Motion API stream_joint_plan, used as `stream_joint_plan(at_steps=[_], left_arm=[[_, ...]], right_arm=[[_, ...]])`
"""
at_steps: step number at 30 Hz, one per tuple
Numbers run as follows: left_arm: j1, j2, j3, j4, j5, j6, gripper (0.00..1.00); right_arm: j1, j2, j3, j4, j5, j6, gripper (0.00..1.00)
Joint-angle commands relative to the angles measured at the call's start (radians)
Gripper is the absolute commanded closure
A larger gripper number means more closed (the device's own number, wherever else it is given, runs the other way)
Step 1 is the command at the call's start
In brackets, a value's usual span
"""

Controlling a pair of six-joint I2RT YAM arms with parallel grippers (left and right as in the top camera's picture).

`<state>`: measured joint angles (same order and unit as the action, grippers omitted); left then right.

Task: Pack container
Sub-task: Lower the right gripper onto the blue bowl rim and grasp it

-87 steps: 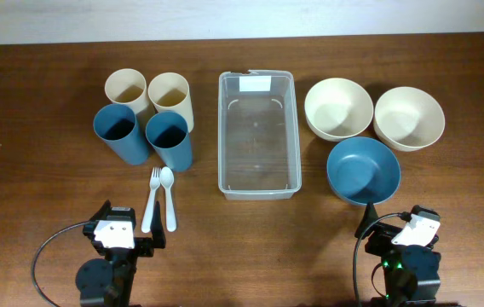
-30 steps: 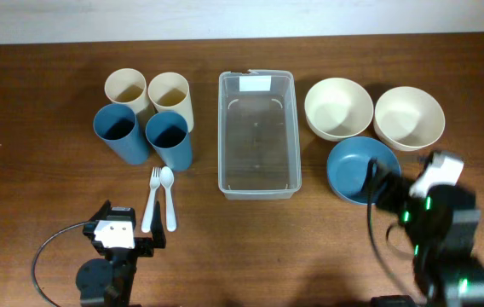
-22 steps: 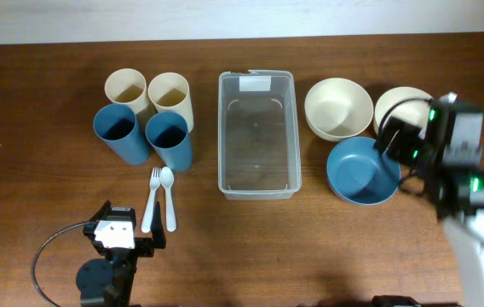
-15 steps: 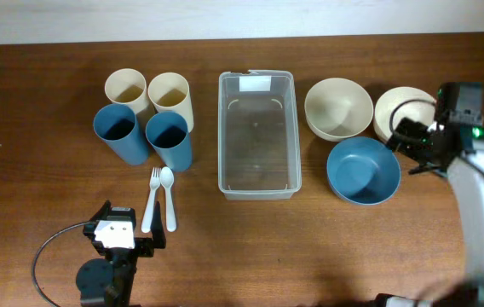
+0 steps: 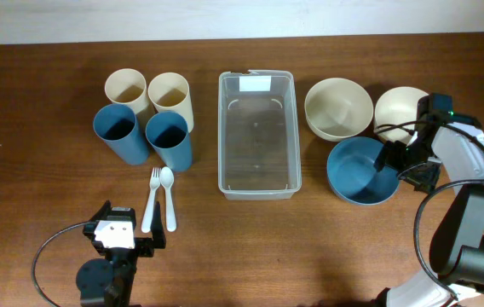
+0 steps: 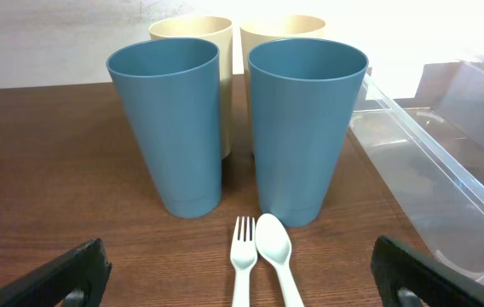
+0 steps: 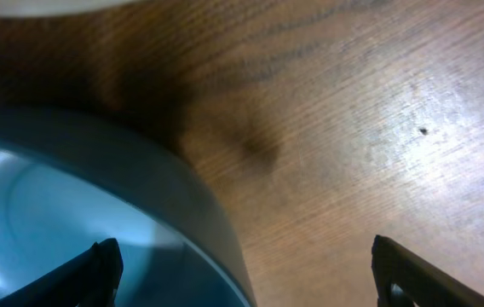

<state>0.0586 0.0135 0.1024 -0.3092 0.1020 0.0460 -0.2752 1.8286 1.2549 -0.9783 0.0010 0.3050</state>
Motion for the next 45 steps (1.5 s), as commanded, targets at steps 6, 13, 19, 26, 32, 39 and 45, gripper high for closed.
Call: stream_joint_plan(at_steps=[6,13,19,26,32,39,45], left_arm=[[0.000,-0.008,-0.006,0.002,0.014,0.019,0.00],[0.000,-0.008,-0.006,0.002,0.014,0.019,0.00],[0.000,-0.008,-0.006,0.002,0.014,0.019,0.00],[0.000,-0.008,-0.006,0.002,0.014,0.019,0.00],[0.000,-0.008,-0.006,0.002,0.014,0.019,0.00],[0.000,-0.008,-0.006,0.002,0.014,0.019,0.00],[0.000,-0.006,-0.006,0.002,0.014,0.019,0.00]], right_arm=[[0.000,0.013,-0.118,0.099,-0.052,0.000,0.18],[0.000,0.012,-0.161,0.159,-0.058,0.018,0.44],[0.000,0.009,-0.161,0.155,-0.058,0.018,0.86],[0.000,-0.048,-0.161,0.114,-0.042,0.026,0.96],[0.000,-0.125,-0.161,0.080,-0.027,0.031,0.96],[0.000,-0.284,-0.161,0.035,-0.039,0.044,0.96],[0.000,-0.474,-0.161,0.027,-0.046,0.044,0.96]])
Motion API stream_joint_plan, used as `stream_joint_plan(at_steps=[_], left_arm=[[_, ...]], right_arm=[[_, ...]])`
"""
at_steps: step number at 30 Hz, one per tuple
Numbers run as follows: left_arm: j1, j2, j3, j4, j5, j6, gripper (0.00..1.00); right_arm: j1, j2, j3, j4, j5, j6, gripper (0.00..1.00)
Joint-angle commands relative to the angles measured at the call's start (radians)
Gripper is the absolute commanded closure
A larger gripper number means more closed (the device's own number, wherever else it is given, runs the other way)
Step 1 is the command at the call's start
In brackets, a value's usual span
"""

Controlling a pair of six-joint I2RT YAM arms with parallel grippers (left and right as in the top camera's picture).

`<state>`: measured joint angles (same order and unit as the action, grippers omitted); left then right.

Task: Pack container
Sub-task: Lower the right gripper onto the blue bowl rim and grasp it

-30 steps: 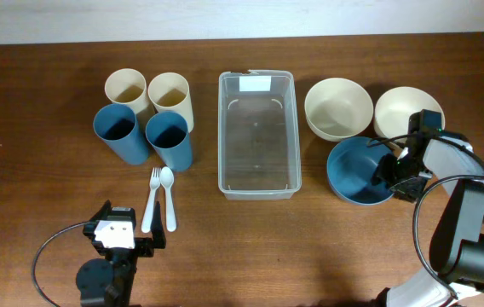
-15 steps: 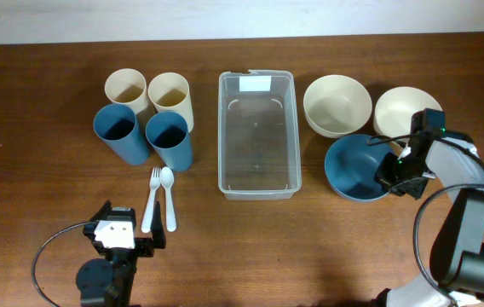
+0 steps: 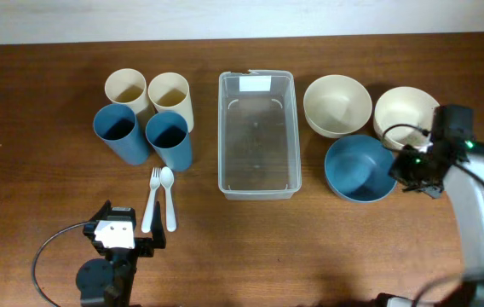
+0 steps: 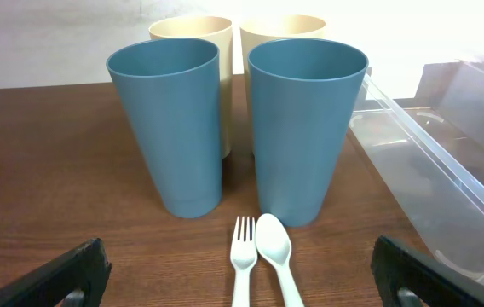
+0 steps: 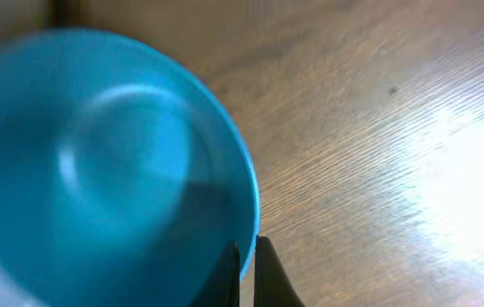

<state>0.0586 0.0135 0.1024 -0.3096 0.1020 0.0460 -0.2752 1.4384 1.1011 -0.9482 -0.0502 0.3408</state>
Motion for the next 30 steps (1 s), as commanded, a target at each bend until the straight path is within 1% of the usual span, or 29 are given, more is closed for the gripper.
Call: stream_joint_plan(at_steps=[1,4,5,6,7,9,10,13,18,19,21,27,29,30], left_arm=[[0.000,-0.006,-0.006,0.002,0.014,0.019,0.00],[0.000,-0.006,-0.006,0.002,0.014,0.019,0.00],[0.000,-0.006,-0.006,0.002,0.014,0.019,0.00],[0.000,-0.006,-0.006,0.002,0.014,0.019,0.00],[0.000,-0.006,-0.006,0.002,0.014,0.019,0.00],[0.000,-0.006,-0.006,0.002,0.014,0.019,0.00],[0.000,-0.006,-0.006,0.002,0.014,0.019,0.00],[0.000,-0.006,-0.006,0.003,0.014,0.019,0.00],[0.000,-0.006,-0.006,0.002,0.014,0.019,0.00],[0.000,-0.006,-0.006,0.002,0.014,0.019,0.00],[0.000,-0.006,-0.006,0.002,0.014,0.019,0.00],[0.000,-0.006,-0.006,0.002,0.014,0.019,0.00],[0.001,-0.006,-0.006,0.002,0.014,0.019,0.00],[0.000,-0.006,-0.006,0.002,0.014,0.019,0.00]], right_arm=[[0.000,-0.107,-0.007,-0.003,0.005,0.008,0.96],[0.000,-0.130,-0.007,-0.002,0.006,0.016,0.96],[0.000,-0.124,-0.008,-0.002,0.010,0.015,0.94],[0.000,-0.111,-0.011,0.002,0.013,0.016,0.69],[0.000,-0.096,-0.014,0.006,0.012,0.015,0.58],[0.000,-0.058,-0.019,0.013,0.012,0.015,0.42],[0.000,-0.034,-0.020,0.015,0.012,0.015,0.39],[0.000,0.047,-0.023,0.034,0.008,0.015,0.36],[0.000,0.203,-0.023,0.079,0.004,0.015,0.37],[0.000,0.226,-0.023,0.086,-0.001,0.015,0.38],[0.000,0.268,-0.023,0.101,-0.024,0.008,0.46],[0.000,0.357,-0.032,0.147,-0.052,0.008,0.46],[0.000,0.365,-0.045,0.162,-0.052,0.008,0.51],[0.000,0.365,-0.053,0.171,-0.052,0.008,0.56]])
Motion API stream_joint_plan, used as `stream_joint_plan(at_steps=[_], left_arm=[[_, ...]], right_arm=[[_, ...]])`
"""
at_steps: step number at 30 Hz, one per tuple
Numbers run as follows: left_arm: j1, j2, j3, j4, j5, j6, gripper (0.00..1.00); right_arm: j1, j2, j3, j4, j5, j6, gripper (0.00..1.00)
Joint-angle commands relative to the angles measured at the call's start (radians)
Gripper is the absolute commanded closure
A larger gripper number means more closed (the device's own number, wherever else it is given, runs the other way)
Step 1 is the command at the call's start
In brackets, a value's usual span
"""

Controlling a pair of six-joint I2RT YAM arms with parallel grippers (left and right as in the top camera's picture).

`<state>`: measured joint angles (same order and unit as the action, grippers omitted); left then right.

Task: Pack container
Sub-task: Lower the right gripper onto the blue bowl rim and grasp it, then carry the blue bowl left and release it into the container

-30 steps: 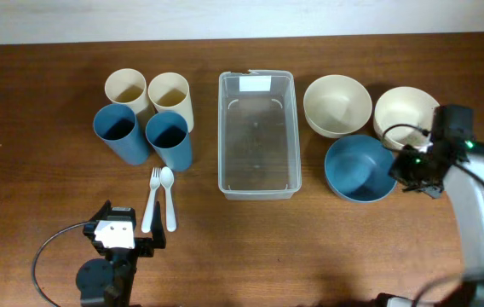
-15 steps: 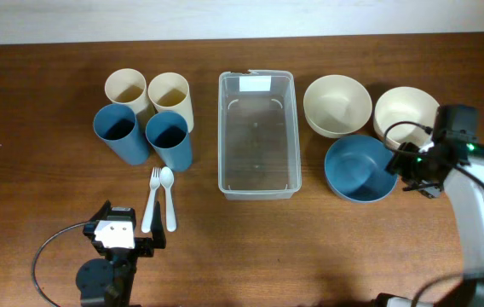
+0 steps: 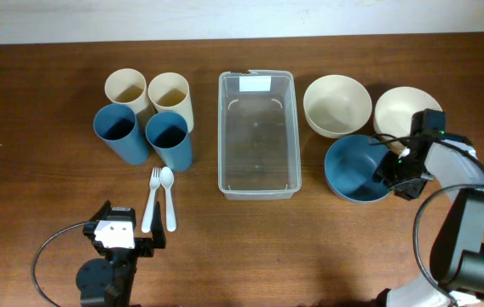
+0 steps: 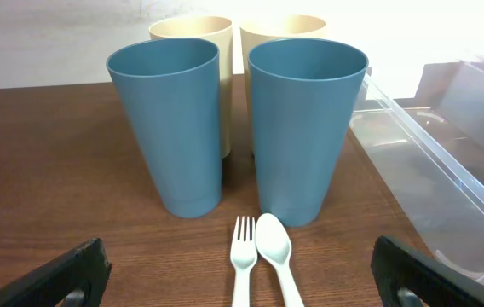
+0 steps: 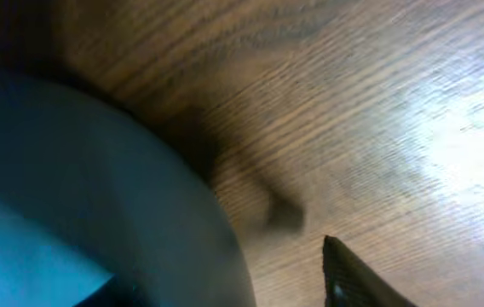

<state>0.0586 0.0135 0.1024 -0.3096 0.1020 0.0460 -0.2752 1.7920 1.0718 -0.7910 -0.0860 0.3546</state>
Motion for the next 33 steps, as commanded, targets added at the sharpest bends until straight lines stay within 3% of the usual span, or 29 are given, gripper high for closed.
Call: stream_joint_plan(at_steps=[1,6,9,17,33], left_arm=[[0.000,-0.006,-0.006,0.002,0.014,0.019,0.00],[0.000,-0.006,-0.006,0.002,0.014,0.019,0.00],[0.000,-0.006,-0.006,0.002,0.014,0.019,0.00],[0.000,-0.006,-0.006,0.002,0.014,0.019,0.00],[0.000,-0.006,-0.006,0.002,0.014,0.019,0.00]], right_arm=[[0.000,0.012,-0.033,0.026,-0.016,-0.005,0.59],[0.000,0.012,-0.082,0.074,-0.016,-0.005,0.78],[0.000,0.012,-0.108,0.091,-0.015,-0.002,0.96],[0.000,-0.063,-0.108,0.065,-0.016,0.021,0.96],[0.000,-0.468,-0.106,-0.058,-0.056,0.043,0.96]])
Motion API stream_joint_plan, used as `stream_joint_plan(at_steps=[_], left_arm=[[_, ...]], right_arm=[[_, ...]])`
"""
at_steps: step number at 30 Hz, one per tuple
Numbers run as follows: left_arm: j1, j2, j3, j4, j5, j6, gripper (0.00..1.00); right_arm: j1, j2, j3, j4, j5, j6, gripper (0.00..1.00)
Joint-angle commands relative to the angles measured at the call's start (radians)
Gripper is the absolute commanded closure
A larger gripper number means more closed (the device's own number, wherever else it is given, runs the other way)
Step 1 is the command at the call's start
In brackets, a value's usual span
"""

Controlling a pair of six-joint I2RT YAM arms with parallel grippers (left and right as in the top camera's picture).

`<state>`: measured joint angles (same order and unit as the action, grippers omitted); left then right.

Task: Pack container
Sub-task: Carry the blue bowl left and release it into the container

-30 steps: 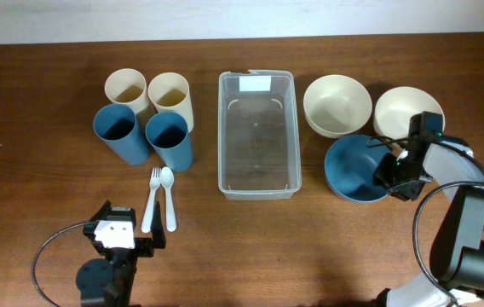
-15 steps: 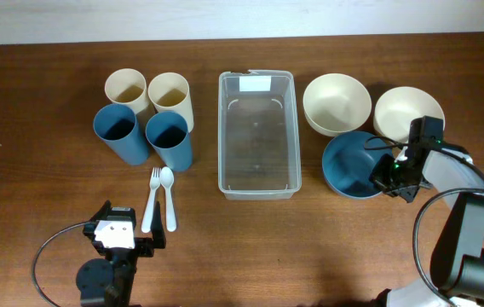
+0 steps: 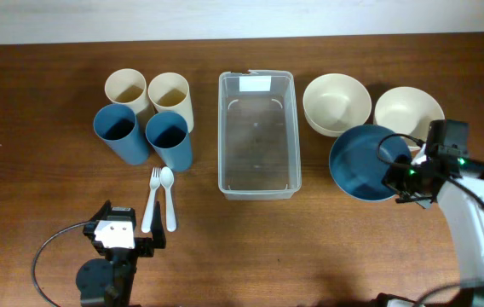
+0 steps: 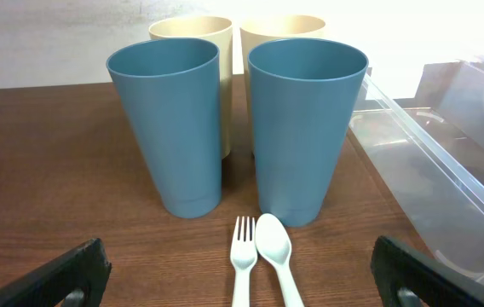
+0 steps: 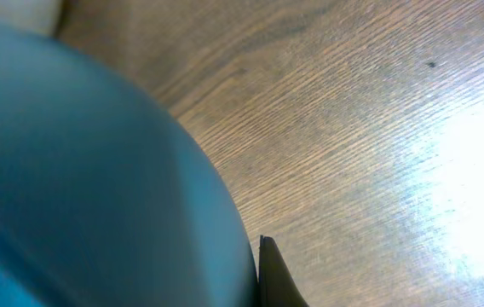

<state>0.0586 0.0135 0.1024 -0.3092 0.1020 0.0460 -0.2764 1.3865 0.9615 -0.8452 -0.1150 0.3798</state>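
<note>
The blue bowl point(image 3: 361, 162) hangs tilted off the table, its rim overlapping the left cream bowl point(image 3: 337, 104). My right gripper point(image 3: 400, 176) is shut on its right rim; in the right wrist view the blue bowl point(image 5: 97, 170) fills the left half and my right gripper point(image 5: 257, 277) pinches its edge. The clear container point(image 3: 256, 134) stands empty mid-table. My left gripper point(image 3: 123, 245) rests open at the front left, and in its own view my left gripper point(image 4: 240, 286) faces the fork point(image 4: 241, 256) and spoon point(image 4: 276, 256).
Two cream cups point(image 3: 148, 92) and two blue cups point(image 3: 146, 135) stand left of the container. A white fork and spoon point(image 3: 162, 198) lie in front of them. A second cream bowl point(image 3: 407, 111) sits at the far right, behind the right arm.
The blue bowl stood flat on the table with my right gripper at its right rim. Now the gripper is shut on that rim and the bowl is raised and tilted. Left arm unchanged.
My right gripper first stood open astride the blue bowl's right rim. It then appeared shut on the rim, then looser beside it with the bowl still down. Now it holds the bowl up, tilted. The left arm, cups, cutlery and container have not moved.
</note>
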Motion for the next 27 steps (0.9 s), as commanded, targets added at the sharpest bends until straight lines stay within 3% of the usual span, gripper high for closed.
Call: stream_joint_plan(at_steps=[1,6,10,14,17,27], left_arm=[[0.000,-0.006,-0.006,0.002,0.014,0.019,0.00],[0.000,-0.006,-0.006,0.002,0.014,0.019,0.00],[0.000,-0.006,-0.006,0.002,0.014,0.019,0.00],[0.000,-0.006,-0.006,0.002,0.014,0.019,0.00],[0.000,-0.006,-0.006,0.002,0.014,0.019,0.00],[0.000,-0.006,-0.006,0.002,0.014,0.019,0.00]], right_arm=[[0.002,-0.084,0.007,-0.005,-0.054,0.018,0.96],[0.060,-0.192,0.100,-0.039,-0.134,0.023,0.96],[0.216,-0.190,0.298,-0.125,-0.120,0.022,0.96],[0.442,-0.073,0.575,-0.222,-0.026,0.022,0.96],[0.521,0.051,0.713,-0.249,-0.031,0.022,0.96],[0.558,0.524,0.870,-0.116,-0.060,0.018,0.96]])
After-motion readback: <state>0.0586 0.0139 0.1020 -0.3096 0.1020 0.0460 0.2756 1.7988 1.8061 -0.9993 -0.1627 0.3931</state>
